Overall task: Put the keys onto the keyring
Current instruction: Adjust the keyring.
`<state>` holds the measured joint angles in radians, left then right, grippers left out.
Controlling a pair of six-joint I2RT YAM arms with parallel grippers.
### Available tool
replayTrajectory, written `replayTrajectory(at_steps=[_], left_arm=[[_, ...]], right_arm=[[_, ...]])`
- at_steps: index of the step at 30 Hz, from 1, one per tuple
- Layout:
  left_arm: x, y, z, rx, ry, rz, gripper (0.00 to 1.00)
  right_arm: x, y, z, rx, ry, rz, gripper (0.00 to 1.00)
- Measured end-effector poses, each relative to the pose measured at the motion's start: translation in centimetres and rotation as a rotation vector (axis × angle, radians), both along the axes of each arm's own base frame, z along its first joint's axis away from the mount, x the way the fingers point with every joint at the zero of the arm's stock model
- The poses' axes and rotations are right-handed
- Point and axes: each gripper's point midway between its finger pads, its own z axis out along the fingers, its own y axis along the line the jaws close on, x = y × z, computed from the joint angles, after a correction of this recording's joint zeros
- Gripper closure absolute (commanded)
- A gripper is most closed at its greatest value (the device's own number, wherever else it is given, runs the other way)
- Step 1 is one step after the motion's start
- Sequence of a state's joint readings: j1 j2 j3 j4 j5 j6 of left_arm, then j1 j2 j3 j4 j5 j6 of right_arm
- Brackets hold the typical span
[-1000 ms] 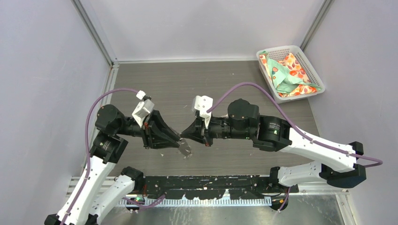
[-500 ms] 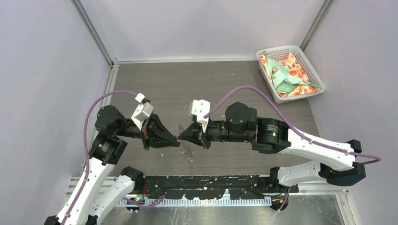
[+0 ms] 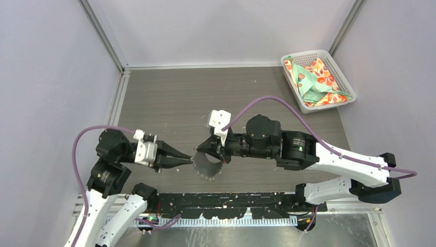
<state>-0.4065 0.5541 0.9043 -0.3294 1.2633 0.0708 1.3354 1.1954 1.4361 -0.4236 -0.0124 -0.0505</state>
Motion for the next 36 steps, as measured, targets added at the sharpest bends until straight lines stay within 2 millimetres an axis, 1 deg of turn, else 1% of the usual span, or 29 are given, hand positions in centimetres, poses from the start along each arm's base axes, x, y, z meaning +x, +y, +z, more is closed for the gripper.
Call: replayTrajectory(at_steps=[1, 4, 6, 10, 13, 14, 16, 18, 21, 23, 25, 27, 32, 36], left_arm=[[-0.1, 0.1, 0.0, -0.006, -0.052, 0.003, 0.78], [-1.0, 0.7, -0.2, -0.028, -0.227, 0.003, 0.62], [-1.5, 1.1, -0.4, -0.044, -0.348, 0.005, 0.56], [-2.1, 1.6, -1.3, -0.055, -0.532, 0.007, 0.53], [-1.9, 1.8, -1.5, -0.046, -0.589, 0.026, 0.53], [-1.7, 1.9, -1.4, -0.036, -0.587, 0.041, 0.47], [-1.3, 1.9, -0.8, -0.021, -0.573, 0.063, 0.43], [-0.9, 2.0, 0.4, -0.001, -0.534, 0.085, 0.42], [-0.4, 1.9, 2.6, 0.009, -0.485, 0.107, 0.50], [-0.2, 1.8, 3.2, 0.014, -0.430, 0.113, 0.58], [0.2, 1.6, 3.1, 0.025, -0.358, 0.114, 0.62], [0.8, 1.3, 2.7, 0.042, -0.269, 0.116, 0.63], [1.9, 0.6, 1.8, 0.075, -0.093, 0.115, 0.60], [1.8, 0.4, 1.8, 0.075, -0.023, 0.109, 0.60]], right_arm=[[0.1, 0.0, 0.0, -0.001, -0.001, -0.006, 0.99], [0.5, -0.1, 0.3, 0.009, -0.007, -0.029, 0.99], [0.7, -0.2, 0.3, 0.011, -0.009, -0.038, 0.99], [1.0, -0.3, 0.5, 0.016, -0.013, -0.055, 0.99], [1.0, -0.3, 0.7, 0.022, -0.015, -0.056, 0.99], [1.0, -0.3, 0.7, 0.023, -0.015, -0.054, 0.99], [0.8, -0.3, 0.7, 0.022, -0.014, -0.046, 0.99], [0.5, -0.2, 0.7, 0.022, -0.013, -0.028, 0.99], [-0.1, -0.1, 0.5, 0.015, -0.007, 0.006, 0.99], [-0.4, -0.1, 0.5, 0.012, -0.003, 0.026, 0.99], [-0.7, -0.1, 0.5, 0.012, 0.000, 0.044, 0.99], [-1.1, 0.0, 0.5, 0.013, 0.001, 0.063, 0.99], [-1.7, 0.0, 0.7, 0.018, -0.004, 0.095, 0.99], [-1.9, 0.0, 0.6, 0.014, -0.010, 0.108, 0.99]])
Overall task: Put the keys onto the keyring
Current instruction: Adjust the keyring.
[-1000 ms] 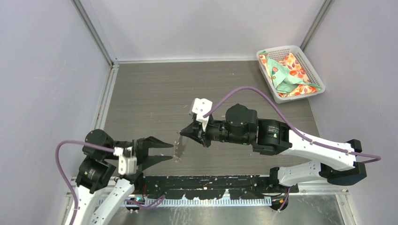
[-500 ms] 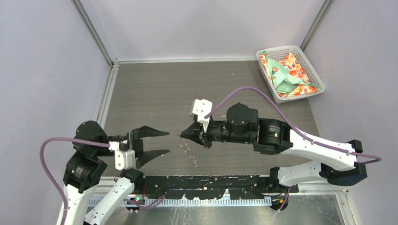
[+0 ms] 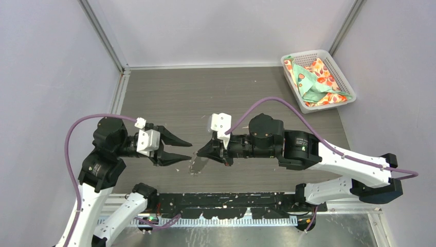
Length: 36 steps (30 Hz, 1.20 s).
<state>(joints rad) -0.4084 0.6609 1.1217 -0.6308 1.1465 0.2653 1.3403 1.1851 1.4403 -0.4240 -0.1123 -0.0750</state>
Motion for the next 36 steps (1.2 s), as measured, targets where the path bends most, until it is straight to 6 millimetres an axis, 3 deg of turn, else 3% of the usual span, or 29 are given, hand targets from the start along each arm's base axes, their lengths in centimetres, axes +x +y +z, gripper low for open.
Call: replayTrajectory(at_steps=[10, 21, 36], left_arm=[[-2.1, -0.1, 0.4, -0.019, 0.032, -0.108, 0.67], [-1.5, 0.0, -0.9, 0.021, 0.009, -0.109, 0.72], [-1.9, 0.0, -1.2, 0.044, 0.036, -0.139, 0.73]], right_arm=[[-0.1, 0.3, 0.6, -0.031, 0.005, 0.008, 0.99], [-0.3, 1.0, -1.0, -0.150, 0.039, 0.026, 0.99], [-0.8, 1.4, -1.7, -0.251, 0.075, 0.059, 0.99]])
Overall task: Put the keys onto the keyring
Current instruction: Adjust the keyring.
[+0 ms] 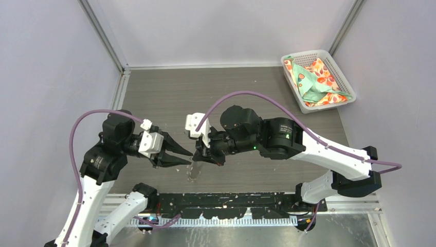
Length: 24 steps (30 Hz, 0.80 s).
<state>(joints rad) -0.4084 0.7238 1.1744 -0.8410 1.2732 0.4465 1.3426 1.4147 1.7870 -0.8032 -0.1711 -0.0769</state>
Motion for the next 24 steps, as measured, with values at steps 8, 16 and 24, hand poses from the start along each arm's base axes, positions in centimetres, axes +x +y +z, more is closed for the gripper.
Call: replayTrajectory(at_steps=[8, 16, 24], left_arm=[[0.00, -0.09, -0.05, -0.001, 0.007, -0.012, 0.87], [-0.36, -0.02, 0.08, -0.002, 0.015, -0.024, 0.75], [-0.55, -0.04, 0.12, -0.003, 0.028, -0.035, 0.80]], right_arm=[[-0.13, -0.18, -0.71, -0.035, 0.010, 0.005, 0.99], [-0.12, -0.12, -0.25, -0.034, 0.010, 0.005, 0.99], [0.01, 0.23, -0.51, -0.047, 0.012, 0.003, 0.99]])
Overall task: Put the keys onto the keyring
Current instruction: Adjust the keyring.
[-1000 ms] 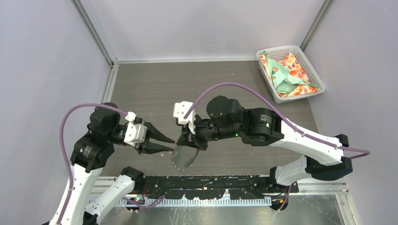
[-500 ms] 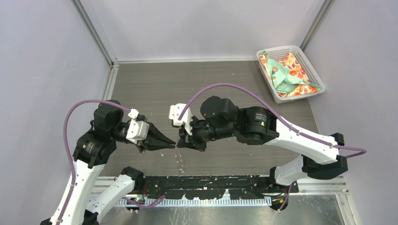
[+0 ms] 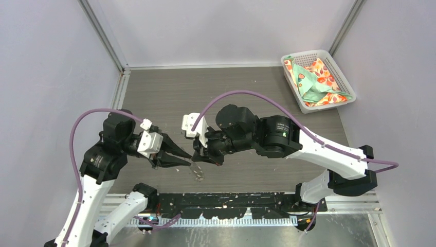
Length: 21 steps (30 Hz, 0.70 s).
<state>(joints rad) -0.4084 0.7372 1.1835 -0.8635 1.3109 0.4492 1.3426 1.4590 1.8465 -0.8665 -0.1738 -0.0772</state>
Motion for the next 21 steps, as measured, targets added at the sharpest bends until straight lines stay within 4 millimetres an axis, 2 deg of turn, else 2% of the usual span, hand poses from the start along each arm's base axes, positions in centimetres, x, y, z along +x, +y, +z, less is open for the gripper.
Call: replayTrajectory(at_steps=[2, 5, 8, 13, 16, 17, 21], left_arm=[[0.1, 0.0, -0.1, 0.003, 0.007, 0.000, 0.85], [0.2, -0.1, -0.2, 0.007, 0.009, 0.005, 0.99], [0.3, 0.0, -0.3, 0.007, -0.001, 0.014, 1.00], [0.5, 0.2, -1.1, 0.003, -0.078, 0.040, 1.00], [0.3, 0.4, -1.8, -0.002, -0.135, 0.041, 1.00], [0.2, 0.5, -1.8, -0.007, -0.159, 0.037, 1.00], [-0.5, 0.6, -1.0, -0.053, -0.279, 0.002, 1.00]], right_arm=[[0.0, 0.0, -0.1, -0.005, 0.002, 0.000, 0.99], [0.0, 0.1, -0.2, -0.011, 0.005, 0.000, 0.99], [-0.1, 0.1, -0.3, -0.015, 0.007, 0.001, 0.98], [-0.1, 0.4, -0.5, -0.017, 0.017, -0.008, 0.69], [0.2, 0.5, 0.2, 0.045, 0.007, -0.024, 0.62], [0.3, 0.1, 0.2, 0.068, -0.003, -0.033, 0.59], [0.5, -2.9, 0.7, 0.168, -0.047, -0.077, 0.56]])
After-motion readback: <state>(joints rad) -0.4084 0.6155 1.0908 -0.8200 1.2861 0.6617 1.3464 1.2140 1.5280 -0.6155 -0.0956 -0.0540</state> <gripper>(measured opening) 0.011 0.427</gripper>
